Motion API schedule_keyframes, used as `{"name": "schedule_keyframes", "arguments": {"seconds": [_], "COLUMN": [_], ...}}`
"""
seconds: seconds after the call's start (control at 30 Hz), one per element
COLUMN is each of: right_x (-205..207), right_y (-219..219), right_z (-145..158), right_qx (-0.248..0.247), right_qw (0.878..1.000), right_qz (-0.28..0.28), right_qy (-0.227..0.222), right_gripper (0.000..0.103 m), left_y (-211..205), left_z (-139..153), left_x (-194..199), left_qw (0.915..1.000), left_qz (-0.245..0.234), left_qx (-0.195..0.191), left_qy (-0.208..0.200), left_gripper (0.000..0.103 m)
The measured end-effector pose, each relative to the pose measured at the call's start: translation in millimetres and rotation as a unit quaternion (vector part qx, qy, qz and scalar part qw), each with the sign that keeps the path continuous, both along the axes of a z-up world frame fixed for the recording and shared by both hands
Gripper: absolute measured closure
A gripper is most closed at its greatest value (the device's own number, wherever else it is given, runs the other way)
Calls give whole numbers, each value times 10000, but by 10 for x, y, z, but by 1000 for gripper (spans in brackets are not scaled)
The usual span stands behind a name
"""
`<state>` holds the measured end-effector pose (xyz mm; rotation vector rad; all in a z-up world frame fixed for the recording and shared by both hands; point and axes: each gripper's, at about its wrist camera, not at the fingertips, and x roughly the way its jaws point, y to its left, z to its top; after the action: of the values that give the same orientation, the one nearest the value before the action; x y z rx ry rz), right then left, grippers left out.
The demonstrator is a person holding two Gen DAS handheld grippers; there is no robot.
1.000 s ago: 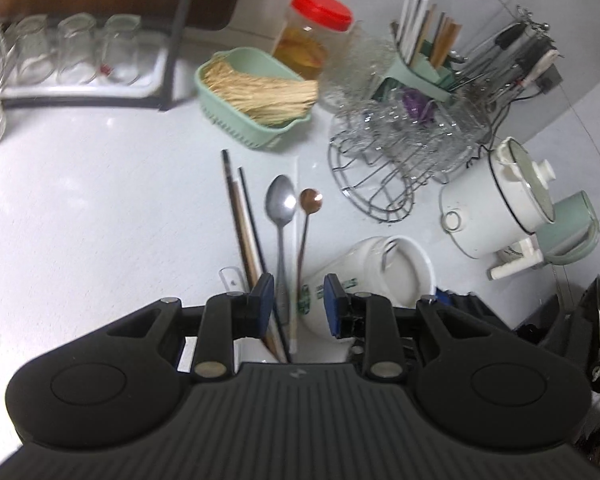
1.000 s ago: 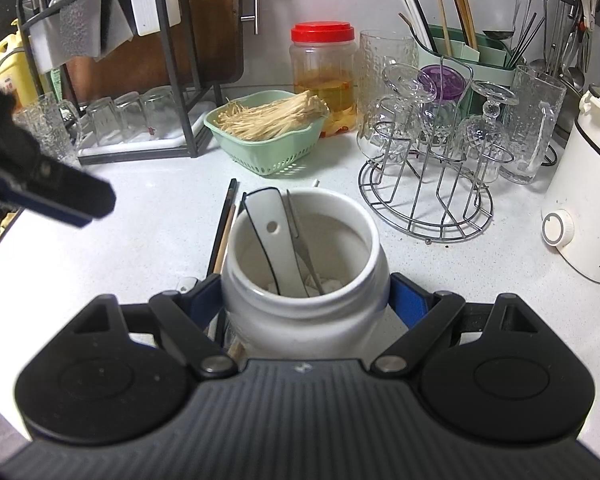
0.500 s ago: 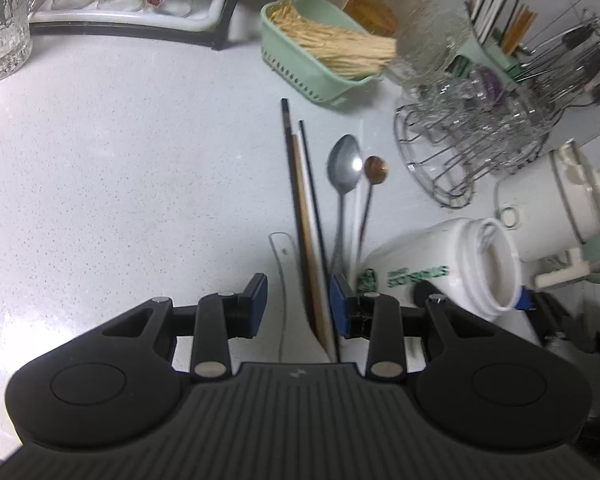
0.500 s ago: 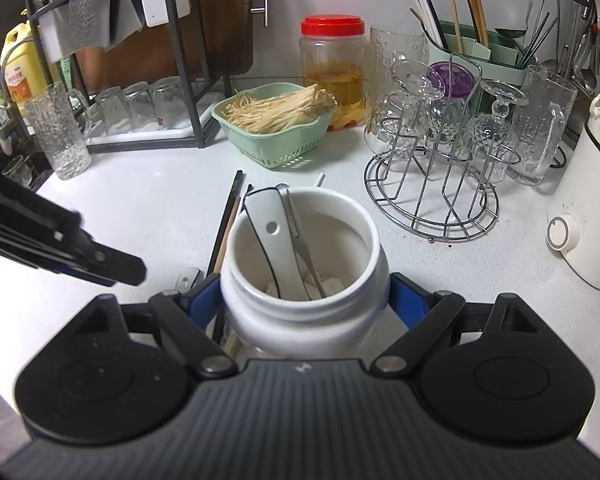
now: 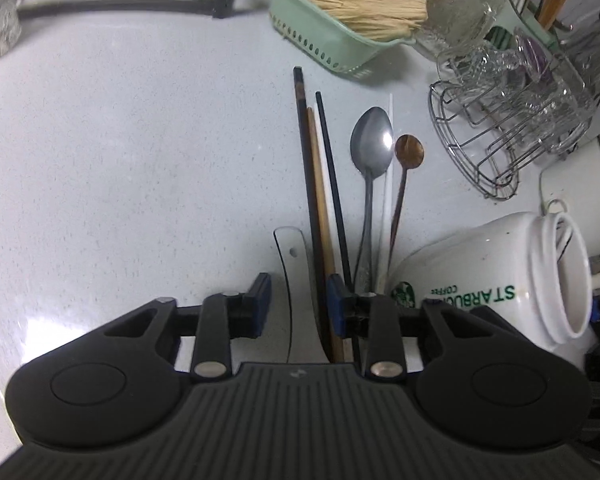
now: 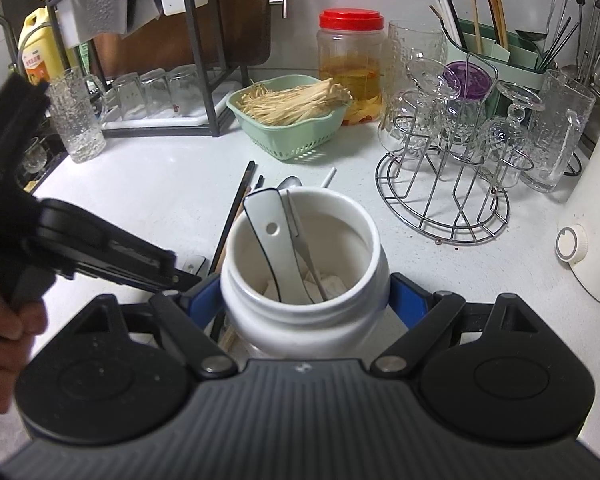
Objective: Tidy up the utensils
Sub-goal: 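Close the left tool on the white spatula handle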
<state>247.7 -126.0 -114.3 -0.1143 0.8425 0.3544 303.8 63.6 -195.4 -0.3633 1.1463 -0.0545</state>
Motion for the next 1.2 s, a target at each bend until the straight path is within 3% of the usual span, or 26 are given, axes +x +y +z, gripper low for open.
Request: {"name": "schedule_keyframes", "arguments": {"seconds": [0.33, 0.67, 1.2], "right_x": [8, 5, 60], "right_y": [-10, -10, 39], "right_z": [-3, -4, 0], "right_qx": [33, 42, 1], "right_qw": [10000, 10000, 10000], "right_qz": [-9, -14, -45], "right_qy": [10, -1, 13], "right_gripper": [13, 13, 13], "left_y": [-206, -199, -93], "left_z": [28, 13, 118], "left_x": [168, 323, 249], "left_qw": [9966, 9945, 9969], "left_qz": [-314, -368, -545], "left_qx": [720, 759, 465], "left_qy": [247, 621, 338], "left_gripper": [79, 81, 86]}}
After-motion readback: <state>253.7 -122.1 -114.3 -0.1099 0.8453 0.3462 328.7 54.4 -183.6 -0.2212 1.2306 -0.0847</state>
